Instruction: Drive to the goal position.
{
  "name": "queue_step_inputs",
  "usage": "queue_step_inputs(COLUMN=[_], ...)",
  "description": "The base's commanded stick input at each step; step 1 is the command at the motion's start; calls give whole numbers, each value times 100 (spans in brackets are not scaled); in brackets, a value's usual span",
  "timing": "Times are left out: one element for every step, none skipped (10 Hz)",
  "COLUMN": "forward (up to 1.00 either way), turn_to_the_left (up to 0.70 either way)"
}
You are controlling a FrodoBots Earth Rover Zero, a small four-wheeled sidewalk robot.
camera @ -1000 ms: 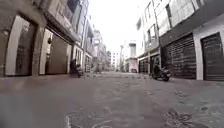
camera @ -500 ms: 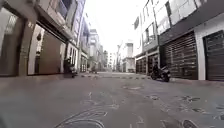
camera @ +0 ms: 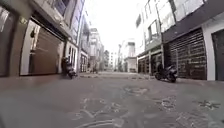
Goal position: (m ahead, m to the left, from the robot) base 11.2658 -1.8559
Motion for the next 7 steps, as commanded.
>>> queue_step_inputs(forward=[100, 100, 100, 100, 100, 100, 100], turn_to_the_left=[6, 6, 6, 6, 6, 6, 6])
